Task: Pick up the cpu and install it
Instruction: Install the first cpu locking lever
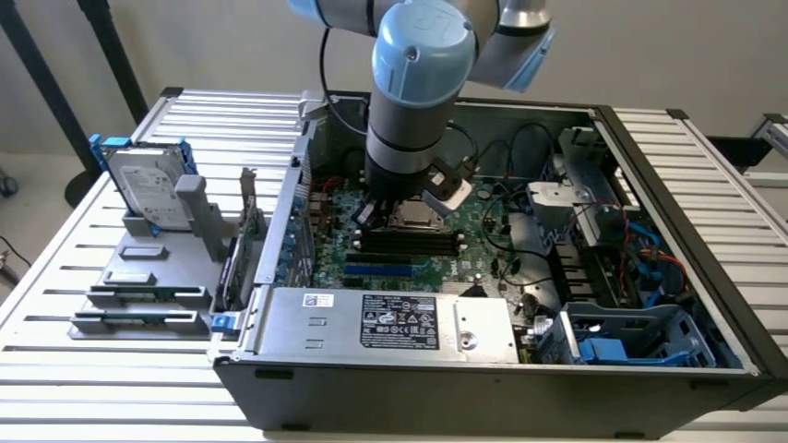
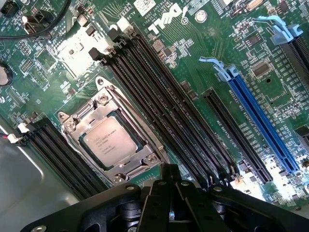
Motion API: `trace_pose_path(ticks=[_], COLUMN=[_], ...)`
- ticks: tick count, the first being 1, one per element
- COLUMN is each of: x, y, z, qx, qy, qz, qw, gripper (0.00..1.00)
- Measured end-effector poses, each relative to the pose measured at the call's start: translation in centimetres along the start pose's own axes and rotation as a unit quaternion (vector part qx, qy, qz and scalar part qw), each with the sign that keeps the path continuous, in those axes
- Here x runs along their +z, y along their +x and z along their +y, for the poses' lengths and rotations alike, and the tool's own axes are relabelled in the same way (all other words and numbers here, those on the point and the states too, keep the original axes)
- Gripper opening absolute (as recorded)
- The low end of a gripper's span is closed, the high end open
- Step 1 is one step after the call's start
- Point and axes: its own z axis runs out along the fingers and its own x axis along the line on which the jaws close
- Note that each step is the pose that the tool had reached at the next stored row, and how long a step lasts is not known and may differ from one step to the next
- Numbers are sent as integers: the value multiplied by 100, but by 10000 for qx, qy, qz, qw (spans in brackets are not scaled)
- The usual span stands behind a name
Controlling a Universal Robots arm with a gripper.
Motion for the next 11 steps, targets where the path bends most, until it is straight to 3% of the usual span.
trace_pose_path(ticks=[11], x=[56], y=[1], z=[2], qx=[-72], qy=[14], qz=[-18], qw=[10000], gripper=[11])
